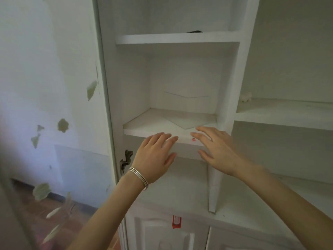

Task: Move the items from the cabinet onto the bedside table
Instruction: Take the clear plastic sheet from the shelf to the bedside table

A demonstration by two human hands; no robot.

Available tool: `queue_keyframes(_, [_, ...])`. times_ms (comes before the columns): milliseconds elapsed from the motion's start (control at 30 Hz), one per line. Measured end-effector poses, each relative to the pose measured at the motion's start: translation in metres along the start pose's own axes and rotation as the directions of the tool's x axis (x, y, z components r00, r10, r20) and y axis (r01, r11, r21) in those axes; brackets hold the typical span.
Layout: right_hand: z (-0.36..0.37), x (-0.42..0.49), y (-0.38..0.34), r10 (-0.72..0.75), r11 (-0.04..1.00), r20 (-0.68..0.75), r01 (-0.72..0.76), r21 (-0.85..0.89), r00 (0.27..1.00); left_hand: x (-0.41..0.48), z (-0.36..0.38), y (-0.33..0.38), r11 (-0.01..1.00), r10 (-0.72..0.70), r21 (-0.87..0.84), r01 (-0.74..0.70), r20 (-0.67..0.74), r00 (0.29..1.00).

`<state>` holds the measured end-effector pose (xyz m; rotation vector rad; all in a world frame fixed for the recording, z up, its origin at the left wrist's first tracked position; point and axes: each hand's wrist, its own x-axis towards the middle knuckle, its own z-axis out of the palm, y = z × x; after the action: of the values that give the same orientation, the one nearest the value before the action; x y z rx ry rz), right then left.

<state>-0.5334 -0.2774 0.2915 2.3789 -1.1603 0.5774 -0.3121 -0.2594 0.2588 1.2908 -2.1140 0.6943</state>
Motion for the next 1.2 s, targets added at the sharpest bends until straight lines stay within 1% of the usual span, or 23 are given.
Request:
queue_keyframes(167, [0.008,0.033,0.024,-0.044,0.998,-0.046,0.041,-0.05,0.998,0.049,0.016,-0.025,0.999,-0.031,0.021,0.033,-0.057,0.998])
queue_keyframes(333, [0.023,0.046,0.04,-0.041,0.998,-0.03,0.04,-0.046,0.999,0.086,0.038,-0.044,0.998,-0.055,-0.017,0.055,-0.012,0.998])
queue_keyframes(467, [0.025,0.055,0.053,0.006,0.999,-0.04,-0.008,-0.053,0.999,0.121,0.055,-0.066,0.994,-0.086,-0.075,0.085,-0.008,0.996])
queue_keyframes(633, [0.024,0.063,0.054,0.021,0.999,-0.054,-0.023,-0.038,0.998,0.169,0.063,-0.084,0.989,0.006,-0.145,-0.006,0.001,1.0])
queue_keyframes(767, [0.023,0.06,0.052,0.026,0.998,-0.067,-0.03,-0.055,0.997,0.186,0.073,-0.088,0.988,0.089,-0.125,-0.089,-0.003,0.996])
queue_keyframes(900, [0.018,0.057,0.053,0.029,0.997,-0.091,-0.036,-0.066,0.995,0.185,0.082,-0.086,0.984,0.093,-0.146,-0.104,-0.085,0.992])
queue_keyframes(967, [0.014,0.058,0.052,0.031,0.998,-0.106,-0.037,-0.058,0.994,0.184,0.079,-0.089,0.974,0.065,-0.205,-0.093,-0.14,0.988])
queue_keyframes(1033, [0.01,0.061,0.05,0.017,0.998,-0.129,-0.024,-0.059,0.991,0.181,0.073,-0.095,0.949,0.047,-0.3,-0.096,-0.165,0.985])
queue_keyframes(1133, [0.007,0.067,0.045,-0.008,0.999,-0.16,0.001,-0.044,0.987,0.171,0.061,-0.101,0.897,0.072,-0.418,-0.144,-0.184,0.98])
queue_keyframes(1200, [0.005,0.072,0.042,-0.029,0.999,-0.181,0.022,-0.042,0.983,0.162,0.053,-0.101,0.883,0.101,-0.432,-0.183,-0.208,0.973])
